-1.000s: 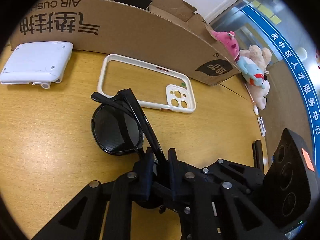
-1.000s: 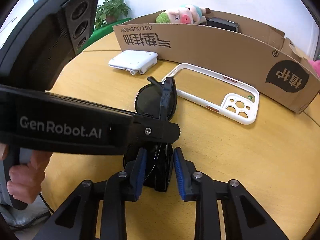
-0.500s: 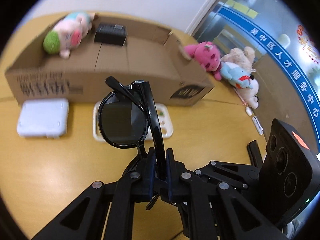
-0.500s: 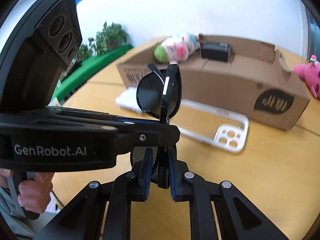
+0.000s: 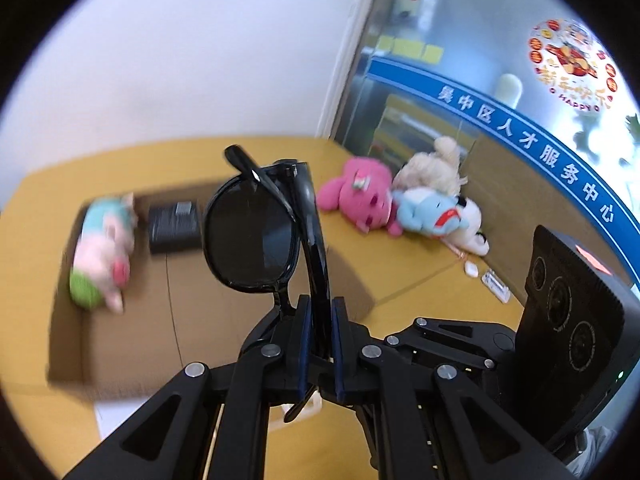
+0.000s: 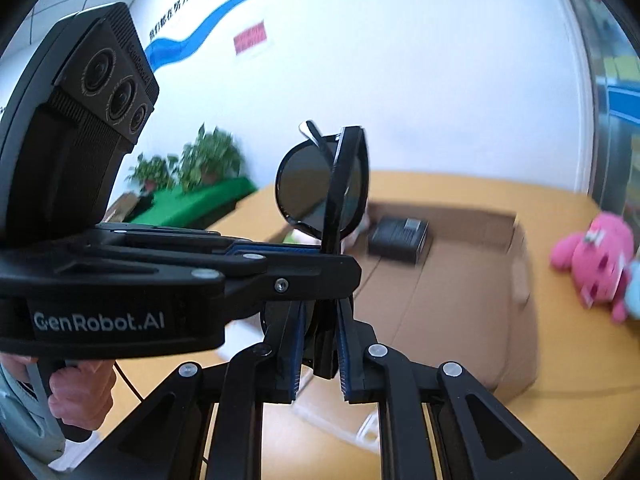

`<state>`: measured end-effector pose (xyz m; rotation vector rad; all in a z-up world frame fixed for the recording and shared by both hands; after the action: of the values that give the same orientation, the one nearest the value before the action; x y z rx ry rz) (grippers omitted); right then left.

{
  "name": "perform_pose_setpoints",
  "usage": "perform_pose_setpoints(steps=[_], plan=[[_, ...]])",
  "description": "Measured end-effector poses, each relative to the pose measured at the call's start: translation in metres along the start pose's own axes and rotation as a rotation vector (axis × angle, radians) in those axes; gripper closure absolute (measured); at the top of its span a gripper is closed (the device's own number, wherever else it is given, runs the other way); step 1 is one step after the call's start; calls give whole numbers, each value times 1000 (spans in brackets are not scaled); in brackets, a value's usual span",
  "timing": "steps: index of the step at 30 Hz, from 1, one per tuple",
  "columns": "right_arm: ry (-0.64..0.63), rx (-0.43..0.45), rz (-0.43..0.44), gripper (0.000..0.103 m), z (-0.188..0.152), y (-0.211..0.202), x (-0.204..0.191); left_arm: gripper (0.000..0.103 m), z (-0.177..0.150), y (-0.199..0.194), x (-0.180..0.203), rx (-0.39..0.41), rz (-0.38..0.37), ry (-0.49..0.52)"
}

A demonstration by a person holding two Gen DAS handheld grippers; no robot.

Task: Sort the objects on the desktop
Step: 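Lift the sunglasses with both tools and carry them over the cardboard box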

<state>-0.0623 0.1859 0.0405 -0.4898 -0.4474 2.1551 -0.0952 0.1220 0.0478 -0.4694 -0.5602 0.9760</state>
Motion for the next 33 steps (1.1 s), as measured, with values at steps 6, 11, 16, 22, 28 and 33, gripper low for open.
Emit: perform_pose_setpoints(steps=[6, 11, 16, 22, 28, 33], plan=[[37, 68, -30, 91, 52, -6, 37, 95, 53, 17, 11, 25, -46, 59], [61, 66, -69, 92, 76, 12, 67, 95, 86, 50, 7, 6, -68, 56], [113, 25, -76, 92, 91, 45, 108, 95, 112, 97, -13, -36, -90, 44], [227, -93, -44, 92, 91, 111, 164, 96, 121, 172, -54, -141, -128, -30], [309, -249, -54, 92, 67, 182, 207, 96, 109, 248, -93, -254, -136, -115], [378, -384, -45, 92, 40, 231, 227, 96, 85, 295, -123, -353, -131, -207]])
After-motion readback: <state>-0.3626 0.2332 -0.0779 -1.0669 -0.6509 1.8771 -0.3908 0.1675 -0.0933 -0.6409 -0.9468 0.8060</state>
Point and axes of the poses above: each gripper's, at about its wrist camera, not at the fingertips, and y roughly the way its jaws point, x to its right, z to its top, the point moved 6 cm from there along y, roughly the way its jaws point, and after that the axes turned 1 degree about x, right-handed, at the moved point
